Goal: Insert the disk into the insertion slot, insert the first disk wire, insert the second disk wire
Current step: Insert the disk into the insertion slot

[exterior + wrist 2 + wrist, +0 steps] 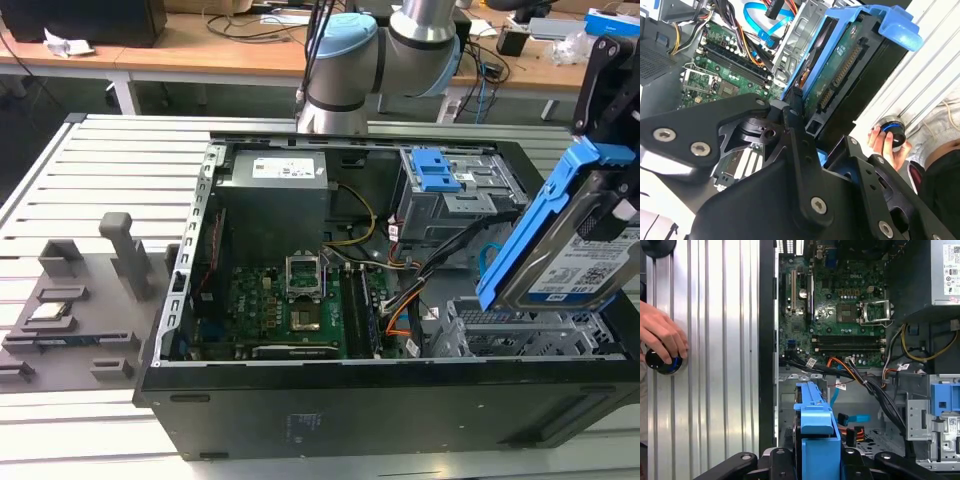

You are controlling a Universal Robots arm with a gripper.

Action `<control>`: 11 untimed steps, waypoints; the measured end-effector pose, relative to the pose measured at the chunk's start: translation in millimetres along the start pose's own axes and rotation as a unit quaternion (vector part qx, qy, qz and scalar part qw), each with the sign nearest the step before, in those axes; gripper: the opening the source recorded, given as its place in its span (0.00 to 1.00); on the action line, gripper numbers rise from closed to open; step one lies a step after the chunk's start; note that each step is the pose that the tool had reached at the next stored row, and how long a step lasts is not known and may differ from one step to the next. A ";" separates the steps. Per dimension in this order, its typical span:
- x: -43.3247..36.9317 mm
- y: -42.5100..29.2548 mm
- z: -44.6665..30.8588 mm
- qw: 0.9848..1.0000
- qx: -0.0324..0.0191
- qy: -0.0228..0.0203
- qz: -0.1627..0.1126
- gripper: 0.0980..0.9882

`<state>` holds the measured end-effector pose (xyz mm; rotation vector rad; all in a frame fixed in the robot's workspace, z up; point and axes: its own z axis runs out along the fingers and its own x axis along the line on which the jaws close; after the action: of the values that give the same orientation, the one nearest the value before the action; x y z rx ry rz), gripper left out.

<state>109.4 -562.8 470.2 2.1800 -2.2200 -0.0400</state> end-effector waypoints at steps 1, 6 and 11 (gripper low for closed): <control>0.0 0.0 1.1 1.000 0.000 0.000 0.000 0.30; 0.0 -0.2 5.9 1.000 0.000 0.000 0.000 0.30; 0.0 -0.4 10.6 1.000 0.000 0.000 0.000 0.30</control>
<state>109.4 -562.9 459.5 2.1799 -2.2199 -0.0398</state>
